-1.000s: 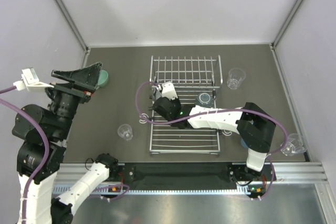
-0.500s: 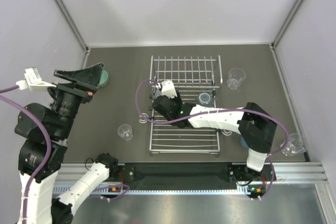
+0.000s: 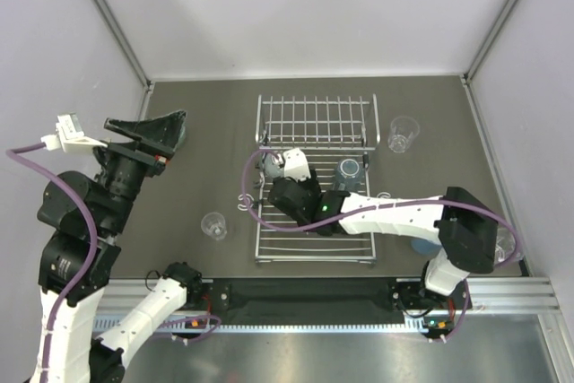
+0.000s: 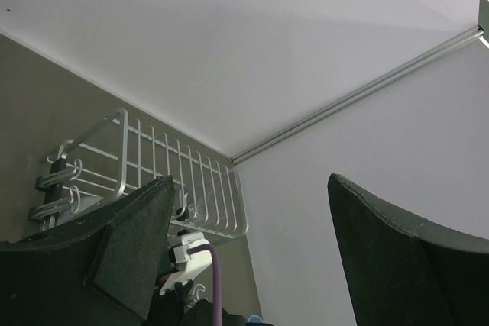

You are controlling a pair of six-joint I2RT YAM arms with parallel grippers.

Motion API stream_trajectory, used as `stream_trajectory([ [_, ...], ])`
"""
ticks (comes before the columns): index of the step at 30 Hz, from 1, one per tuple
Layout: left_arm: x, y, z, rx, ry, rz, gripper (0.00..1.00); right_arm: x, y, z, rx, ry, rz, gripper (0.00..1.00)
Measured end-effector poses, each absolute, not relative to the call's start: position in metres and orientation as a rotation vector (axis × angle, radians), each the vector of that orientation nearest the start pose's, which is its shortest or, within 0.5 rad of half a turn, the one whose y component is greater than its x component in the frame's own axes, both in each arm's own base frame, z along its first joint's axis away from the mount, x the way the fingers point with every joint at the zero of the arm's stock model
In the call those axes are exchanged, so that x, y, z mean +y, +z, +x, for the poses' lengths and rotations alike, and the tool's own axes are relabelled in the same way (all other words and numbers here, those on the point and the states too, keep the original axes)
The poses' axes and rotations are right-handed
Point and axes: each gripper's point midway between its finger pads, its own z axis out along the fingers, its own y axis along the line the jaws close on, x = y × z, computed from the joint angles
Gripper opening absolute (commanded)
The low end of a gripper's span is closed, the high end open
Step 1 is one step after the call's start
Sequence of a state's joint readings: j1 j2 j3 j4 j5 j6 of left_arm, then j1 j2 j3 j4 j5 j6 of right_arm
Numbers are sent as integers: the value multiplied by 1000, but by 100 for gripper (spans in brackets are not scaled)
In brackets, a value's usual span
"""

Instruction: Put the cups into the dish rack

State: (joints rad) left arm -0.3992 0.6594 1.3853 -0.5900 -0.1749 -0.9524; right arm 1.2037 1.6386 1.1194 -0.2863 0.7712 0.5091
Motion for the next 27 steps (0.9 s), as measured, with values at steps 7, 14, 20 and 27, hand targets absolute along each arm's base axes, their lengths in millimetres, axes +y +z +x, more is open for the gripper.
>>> stream_trajectory([
  [7,-85,490,192,1415,-983,-563,86,321,130,230,2097,87,-342,51],
  [14,-86,486,194,1422,-983,-568,86,283,138,214,2136,111,-184,45],
  [20,-91,476,198,1452,-987,-564,86,266,134,202,2172,85,-80,46],
  [27,-92,476,198,1455,-990,-561,86,240,117,198,2174,10,45,41],
])
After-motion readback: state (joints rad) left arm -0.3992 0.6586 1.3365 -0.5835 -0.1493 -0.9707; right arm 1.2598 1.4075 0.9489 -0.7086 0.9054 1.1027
